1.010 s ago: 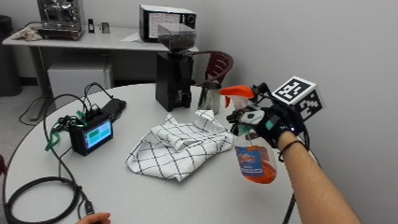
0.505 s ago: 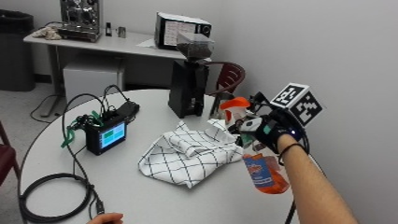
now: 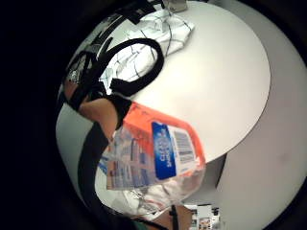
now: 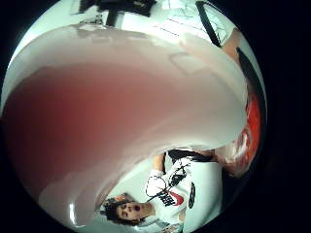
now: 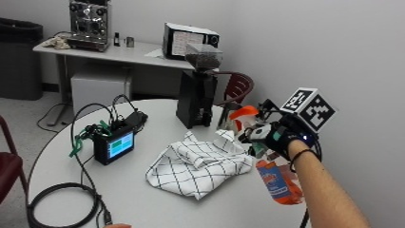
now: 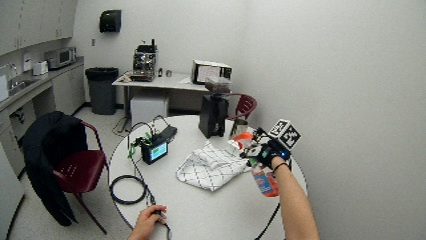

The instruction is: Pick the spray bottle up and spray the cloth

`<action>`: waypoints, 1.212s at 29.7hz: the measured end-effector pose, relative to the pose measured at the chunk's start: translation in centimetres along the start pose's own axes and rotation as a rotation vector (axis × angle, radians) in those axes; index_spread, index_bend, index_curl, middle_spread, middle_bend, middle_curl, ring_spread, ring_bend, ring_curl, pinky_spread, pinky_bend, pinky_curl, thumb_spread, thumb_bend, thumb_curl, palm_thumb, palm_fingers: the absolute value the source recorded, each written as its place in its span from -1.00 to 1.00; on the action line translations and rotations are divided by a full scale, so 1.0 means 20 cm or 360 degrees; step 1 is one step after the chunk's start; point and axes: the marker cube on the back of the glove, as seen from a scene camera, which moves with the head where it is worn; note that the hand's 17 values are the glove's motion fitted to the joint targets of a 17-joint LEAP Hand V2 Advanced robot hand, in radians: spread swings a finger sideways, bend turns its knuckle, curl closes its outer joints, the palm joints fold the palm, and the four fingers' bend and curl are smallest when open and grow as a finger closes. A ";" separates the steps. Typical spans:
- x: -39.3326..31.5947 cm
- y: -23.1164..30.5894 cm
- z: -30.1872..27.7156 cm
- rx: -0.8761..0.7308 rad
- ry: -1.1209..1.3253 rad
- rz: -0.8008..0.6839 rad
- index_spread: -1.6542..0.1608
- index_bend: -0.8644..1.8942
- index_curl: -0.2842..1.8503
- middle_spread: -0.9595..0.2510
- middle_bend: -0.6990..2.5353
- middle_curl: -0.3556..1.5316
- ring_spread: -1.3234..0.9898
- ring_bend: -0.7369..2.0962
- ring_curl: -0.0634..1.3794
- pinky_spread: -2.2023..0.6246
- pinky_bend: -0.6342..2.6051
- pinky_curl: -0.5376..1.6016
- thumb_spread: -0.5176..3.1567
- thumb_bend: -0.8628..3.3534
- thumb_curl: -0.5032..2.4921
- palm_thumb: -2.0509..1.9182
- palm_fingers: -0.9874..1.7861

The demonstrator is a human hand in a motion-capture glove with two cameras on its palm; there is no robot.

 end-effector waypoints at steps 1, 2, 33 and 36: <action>-0.02 0.01 -0.02 0.0009 0.0009 -0.0005 0.57 -0.27 -0.40 0.40 -0.23 -0.13 0.06 -0.09 -0.34 0.70 -0.50 -0.25 -0.25 -0.60 -0.31 0.50 0.54; -0.02 0.02 -0.02 0.0011 0.0021 -0.0005 0.57 -0.28 -0.40 0.40 -0.23 -0.13 0.06 -0.09 -0.34 0.70 -0.50 -0.24 -0.25 -0.60 -0.31 0.50 0.54; 0.40 0.17 0.01 -0.0020 0.0082 0.0213 0.57 -0.27 -0.39 0.41 -0.23 -0.12 0.06 -0.09 -0.34 0.69 -0.50 -0.23 -0.25 -0.60 -0.29 0.49 0.54; 0.36 0.19 -0.02 0.0004 0.0124 0.0203 0.57 -0.27 -0.39 0.41 -0.23 -0.12 0.06 -0.09 -0.34 0.69 -0.50 -0.23 -0.25 -0.60 -0.29 0.49 0.54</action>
